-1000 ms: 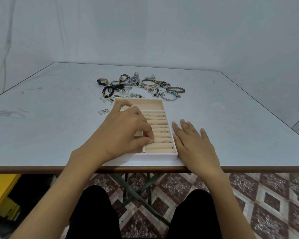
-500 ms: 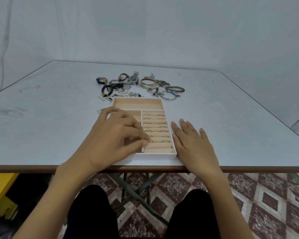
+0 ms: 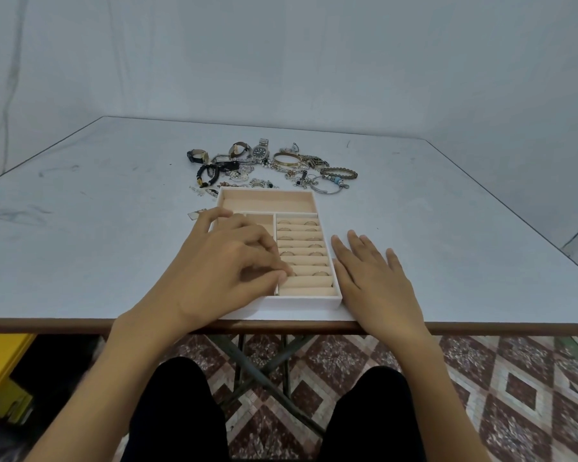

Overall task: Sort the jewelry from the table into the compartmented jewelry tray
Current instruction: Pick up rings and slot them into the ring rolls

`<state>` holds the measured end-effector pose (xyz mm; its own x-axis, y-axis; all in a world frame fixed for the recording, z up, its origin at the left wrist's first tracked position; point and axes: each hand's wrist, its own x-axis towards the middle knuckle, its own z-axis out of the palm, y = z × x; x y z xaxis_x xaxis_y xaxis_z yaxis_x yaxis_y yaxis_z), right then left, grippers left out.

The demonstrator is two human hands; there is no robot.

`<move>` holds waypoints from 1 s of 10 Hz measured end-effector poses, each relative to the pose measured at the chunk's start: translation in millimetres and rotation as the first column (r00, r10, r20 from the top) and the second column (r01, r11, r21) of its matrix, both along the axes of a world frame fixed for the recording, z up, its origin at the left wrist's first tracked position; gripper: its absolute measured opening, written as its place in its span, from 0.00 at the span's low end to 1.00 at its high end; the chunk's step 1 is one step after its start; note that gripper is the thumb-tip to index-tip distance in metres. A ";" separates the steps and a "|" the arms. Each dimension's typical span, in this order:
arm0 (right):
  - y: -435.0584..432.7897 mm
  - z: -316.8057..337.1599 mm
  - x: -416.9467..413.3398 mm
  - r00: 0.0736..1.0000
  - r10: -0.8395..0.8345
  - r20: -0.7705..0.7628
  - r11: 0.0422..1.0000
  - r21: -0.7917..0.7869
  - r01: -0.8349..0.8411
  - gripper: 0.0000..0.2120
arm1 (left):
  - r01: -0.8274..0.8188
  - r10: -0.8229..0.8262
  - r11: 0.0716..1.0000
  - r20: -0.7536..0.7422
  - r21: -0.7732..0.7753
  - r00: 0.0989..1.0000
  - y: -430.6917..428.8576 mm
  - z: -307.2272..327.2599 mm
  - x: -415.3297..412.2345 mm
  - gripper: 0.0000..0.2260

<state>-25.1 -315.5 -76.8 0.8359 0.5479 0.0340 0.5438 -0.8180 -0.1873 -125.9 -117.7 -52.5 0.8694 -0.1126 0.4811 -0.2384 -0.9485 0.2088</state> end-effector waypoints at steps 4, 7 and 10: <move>-1.1 -1.5 0.9 1.000 0.000 -0.012 1.000 0.024 0.000 0.24 | -0.029 0.029 0.999 0.013 -0.014 0.999 1.2 -1.7 3.1 0.16; -0.4 -1.0 -0.4 1.000 -0.001 -0.016 1.000 0.023 0.002 0.24 | -0.010 0.009 0.998 0.013 0.067 1.000 -2.2 0.3 7.3 0.15; -0.8 0.5 -0.7 1.000 -0.003 -0.022 1.000 0.027 0.003 0.24 | -0.047 0.046 0.988 0.012 0.149 0.999 -4.1 1.4 7.9 0.17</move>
<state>-25.8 -316.3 -76.3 0.8383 0.5444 0.0303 0.5367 -0.8142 -0.2215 -118.0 -121.8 -51.2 0.8713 -0.1429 0.4695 -0.1941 -0.9790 0.0623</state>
